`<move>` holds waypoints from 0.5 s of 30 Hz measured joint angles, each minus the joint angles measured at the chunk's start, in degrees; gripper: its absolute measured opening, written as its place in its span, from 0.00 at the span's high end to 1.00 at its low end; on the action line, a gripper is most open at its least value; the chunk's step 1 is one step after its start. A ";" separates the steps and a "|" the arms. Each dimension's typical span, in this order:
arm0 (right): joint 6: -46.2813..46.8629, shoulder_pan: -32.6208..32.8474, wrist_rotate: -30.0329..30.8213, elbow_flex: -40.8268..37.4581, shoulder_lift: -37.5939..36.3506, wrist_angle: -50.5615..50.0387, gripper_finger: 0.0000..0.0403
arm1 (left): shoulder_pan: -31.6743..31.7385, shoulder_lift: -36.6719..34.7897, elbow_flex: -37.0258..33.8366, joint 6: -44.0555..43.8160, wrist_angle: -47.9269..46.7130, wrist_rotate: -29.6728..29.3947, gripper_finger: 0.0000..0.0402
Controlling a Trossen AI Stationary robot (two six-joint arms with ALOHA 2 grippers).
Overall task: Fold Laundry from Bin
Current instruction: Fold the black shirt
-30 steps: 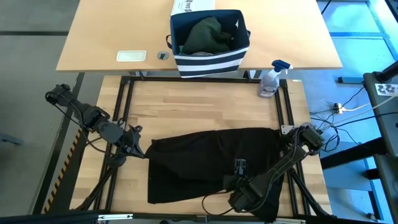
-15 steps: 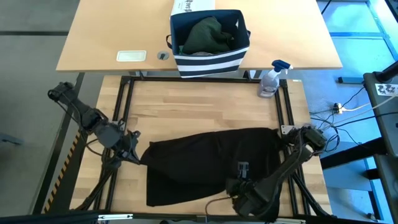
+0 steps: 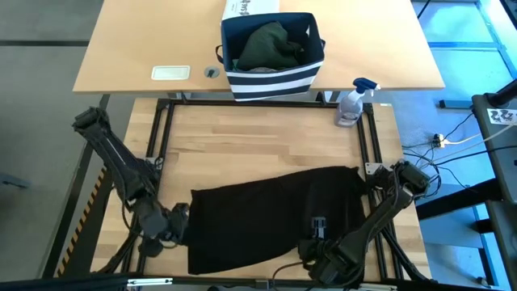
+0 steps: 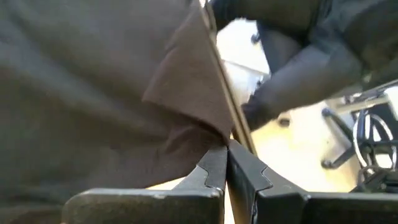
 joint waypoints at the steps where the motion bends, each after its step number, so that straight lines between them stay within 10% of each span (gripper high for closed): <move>1: 0.01 0.00 -0.66 -0.86 0.00 1.62 1.00 | -0.61 1.23 -0.01 -1.26 -0.19 0.34 1.00; 15: 0.07 -0.45 -2.42 -7.45 0.02 11.17 0.82 | -3.00 14.23 -0.06 -10.36 -0.76 7.03 0.98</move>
